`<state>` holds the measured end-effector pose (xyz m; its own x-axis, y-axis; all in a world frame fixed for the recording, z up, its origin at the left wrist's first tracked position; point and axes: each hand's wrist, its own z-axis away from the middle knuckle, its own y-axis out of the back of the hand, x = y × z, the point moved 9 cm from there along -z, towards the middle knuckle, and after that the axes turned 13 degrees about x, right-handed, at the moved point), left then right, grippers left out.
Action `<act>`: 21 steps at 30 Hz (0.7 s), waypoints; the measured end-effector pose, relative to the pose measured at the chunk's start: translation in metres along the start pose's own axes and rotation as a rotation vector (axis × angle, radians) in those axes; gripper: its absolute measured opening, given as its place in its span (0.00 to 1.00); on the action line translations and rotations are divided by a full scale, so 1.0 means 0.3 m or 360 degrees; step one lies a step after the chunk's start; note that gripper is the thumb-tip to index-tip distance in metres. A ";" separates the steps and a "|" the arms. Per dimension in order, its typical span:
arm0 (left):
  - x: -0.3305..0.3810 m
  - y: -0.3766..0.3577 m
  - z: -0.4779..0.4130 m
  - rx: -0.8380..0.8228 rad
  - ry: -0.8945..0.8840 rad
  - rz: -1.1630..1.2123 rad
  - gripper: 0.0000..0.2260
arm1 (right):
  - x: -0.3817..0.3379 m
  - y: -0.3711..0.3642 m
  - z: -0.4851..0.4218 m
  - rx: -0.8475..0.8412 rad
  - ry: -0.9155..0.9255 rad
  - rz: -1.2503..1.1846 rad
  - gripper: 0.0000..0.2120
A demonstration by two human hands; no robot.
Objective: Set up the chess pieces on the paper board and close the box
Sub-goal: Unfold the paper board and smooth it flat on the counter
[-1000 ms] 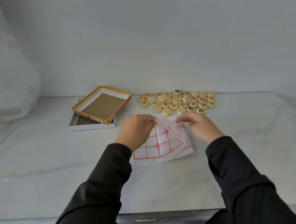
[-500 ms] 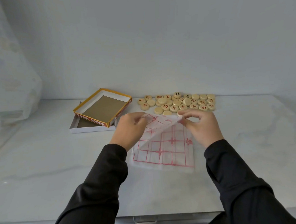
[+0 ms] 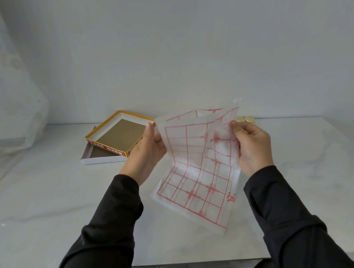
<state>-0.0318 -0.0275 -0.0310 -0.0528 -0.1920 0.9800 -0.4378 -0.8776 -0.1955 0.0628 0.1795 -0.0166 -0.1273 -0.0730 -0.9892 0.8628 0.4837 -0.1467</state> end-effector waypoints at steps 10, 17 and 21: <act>-0.045 -0.022 0.013 0.0138 0.0013 -0.0784 0.03 | 0.102 0.020 0.000 0.0055 -0.0680 -0.0349 0.08; -0.064 -0.007 0.023 0.0292 0.0379 -0.0278 0.08 | 0.054 0.091 -0.053 0.0272 -0.0046 0.0280 0.06; -0.131 0.043 0.029 0.0510 0.0644 -0.0145 0.08 | -0.003 0.083 -0.052 0.0356 0.0408 0.0670 0.14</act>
<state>-0.0277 -0.0350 -0.0723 -0.3979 0.0209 0.9172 -0.1636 -0.9853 -0.0485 0.0768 0.2051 -0.0195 0.1608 0.3157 -0.9351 0.9445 0.2258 0.2386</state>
